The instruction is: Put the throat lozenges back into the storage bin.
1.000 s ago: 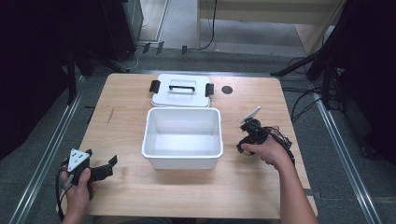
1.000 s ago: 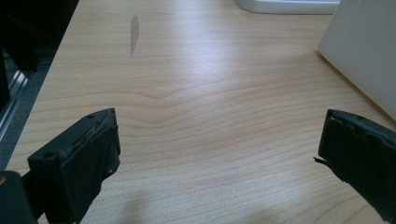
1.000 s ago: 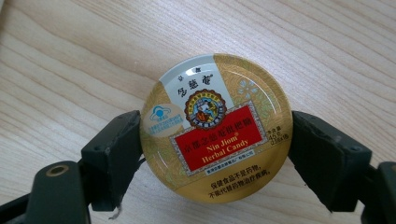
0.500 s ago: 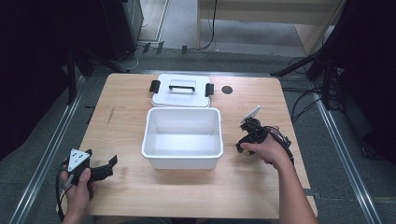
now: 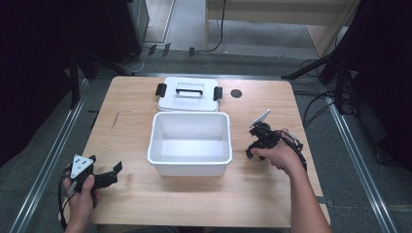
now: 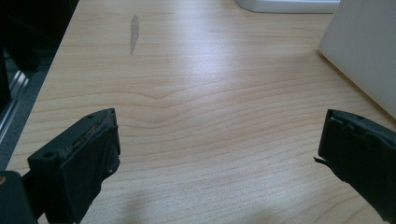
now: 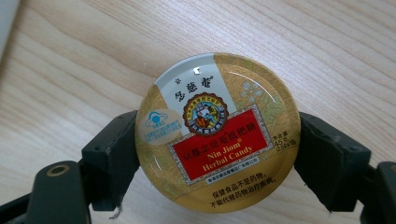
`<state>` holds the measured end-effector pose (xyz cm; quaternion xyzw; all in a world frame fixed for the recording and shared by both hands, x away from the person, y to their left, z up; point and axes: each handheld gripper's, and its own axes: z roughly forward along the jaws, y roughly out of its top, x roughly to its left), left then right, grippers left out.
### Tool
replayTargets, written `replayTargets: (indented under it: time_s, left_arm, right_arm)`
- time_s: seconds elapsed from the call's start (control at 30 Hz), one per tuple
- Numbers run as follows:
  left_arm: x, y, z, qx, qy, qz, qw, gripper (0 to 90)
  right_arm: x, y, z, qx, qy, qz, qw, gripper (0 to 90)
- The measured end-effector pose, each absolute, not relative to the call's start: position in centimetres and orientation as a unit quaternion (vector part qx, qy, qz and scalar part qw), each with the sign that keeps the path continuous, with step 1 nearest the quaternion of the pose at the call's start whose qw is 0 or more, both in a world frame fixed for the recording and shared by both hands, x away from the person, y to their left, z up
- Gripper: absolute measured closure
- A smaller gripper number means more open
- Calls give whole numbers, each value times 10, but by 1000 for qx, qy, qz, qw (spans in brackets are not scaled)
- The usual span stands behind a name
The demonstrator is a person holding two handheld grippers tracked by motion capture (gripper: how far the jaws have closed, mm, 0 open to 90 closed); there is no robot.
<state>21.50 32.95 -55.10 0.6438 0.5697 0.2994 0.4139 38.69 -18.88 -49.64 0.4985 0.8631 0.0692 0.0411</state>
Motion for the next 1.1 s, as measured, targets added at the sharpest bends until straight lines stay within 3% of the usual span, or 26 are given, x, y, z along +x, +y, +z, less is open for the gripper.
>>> replayTargets:
  time_s: [1.1]
  left_arm:
    - [215,329,-551,644,569,302,413,0]
  right_arm:
    - [378,-163,-380,441,889,104,70,205]
